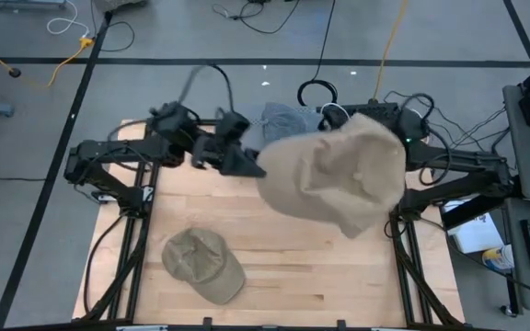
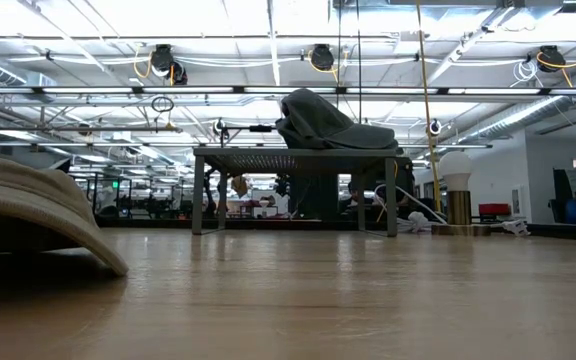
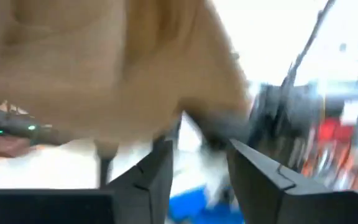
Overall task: Pick & Place hat
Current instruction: Put the top brown cap on the shelf
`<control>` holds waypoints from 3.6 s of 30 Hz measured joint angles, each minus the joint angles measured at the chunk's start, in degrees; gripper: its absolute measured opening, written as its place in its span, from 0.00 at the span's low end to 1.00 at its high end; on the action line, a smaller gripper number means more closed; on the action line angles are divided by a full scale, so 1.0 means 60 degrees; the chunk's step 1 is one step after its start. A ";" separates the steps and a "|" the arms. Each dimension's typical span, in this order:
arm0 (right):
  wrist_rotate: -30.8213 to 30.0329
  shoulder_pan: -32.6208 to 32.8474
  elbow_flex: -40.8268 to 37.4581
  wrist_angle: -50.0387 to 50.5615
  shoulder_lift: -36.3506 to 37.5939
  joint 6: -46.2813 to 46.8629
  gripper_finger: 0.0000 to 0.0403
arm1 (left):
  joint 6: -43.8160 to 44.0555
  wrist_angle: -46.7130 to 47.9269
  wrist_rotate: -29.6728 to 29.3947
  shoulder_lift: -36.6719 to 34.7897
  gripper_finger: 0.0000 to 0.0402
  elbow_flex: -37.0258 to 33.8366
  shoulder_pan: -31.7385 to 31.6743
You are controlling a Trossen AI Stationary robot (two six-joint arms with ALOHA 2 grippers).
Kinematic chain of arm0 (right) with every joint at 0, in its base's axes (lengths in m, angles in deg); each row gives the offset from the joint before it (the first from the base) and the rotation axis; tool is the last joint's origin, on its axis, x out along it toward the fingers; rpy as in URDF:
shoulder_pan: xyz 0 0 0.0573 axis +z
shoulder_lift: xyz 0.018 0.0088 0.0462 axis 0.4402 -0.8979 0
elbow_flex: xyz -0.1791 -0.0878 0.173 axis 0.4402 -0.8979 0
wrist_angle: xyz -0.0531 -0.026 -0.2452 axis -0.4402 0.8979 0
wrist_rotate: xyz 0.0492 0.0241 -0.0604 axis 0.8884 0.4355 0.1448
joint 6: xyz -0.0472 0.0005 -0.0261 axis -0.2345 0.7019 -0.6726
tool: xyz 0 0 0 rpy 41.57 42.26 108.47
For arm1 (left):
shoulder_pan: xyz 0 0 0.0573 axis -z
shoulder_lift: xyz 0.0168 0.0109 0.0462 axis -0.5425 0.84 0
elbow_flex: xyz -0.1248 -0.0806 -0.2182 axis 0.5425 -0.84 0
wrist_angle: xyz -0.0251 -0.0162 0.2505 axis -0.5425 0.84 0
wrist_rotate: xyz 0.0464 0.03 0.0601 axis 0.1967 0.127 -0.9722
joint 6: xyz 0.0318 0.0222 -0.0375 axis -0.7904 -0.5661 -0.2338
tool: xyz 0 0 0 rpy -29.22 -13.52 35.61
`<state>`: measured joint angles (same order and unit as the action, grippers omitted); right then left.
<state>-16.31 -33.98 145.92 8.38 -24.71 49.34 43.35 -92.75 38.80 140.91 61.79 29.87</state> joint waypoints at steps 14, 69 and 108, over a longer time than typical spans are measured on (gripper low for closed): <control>-0.1643 0.0017 -0.0008 0.6572 0.1576 0.4078 0.49 | -0.6198 0.6021 -0.1035 -0.2755 0.02 0.0011 -0.1301; -1.1024 0.1425 0.0001 0.4198 -0.0578 -0.2440 0.72 | -0.9934 0.7938 -0.2633 -0.2310 0.02 -0.0004 -0.0721; -0.1583 0.1740 0.0008 -0.3230 -0.1409 0.3168 0.52 | -0.9834 0.9373 -0.1768 -0.2320 0.02 0.0004 -0.0797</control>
<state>-25.81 -23.54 145.96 -11.00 -33.16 68.34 -15.66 -36.51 28.19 126.99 61.81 25.09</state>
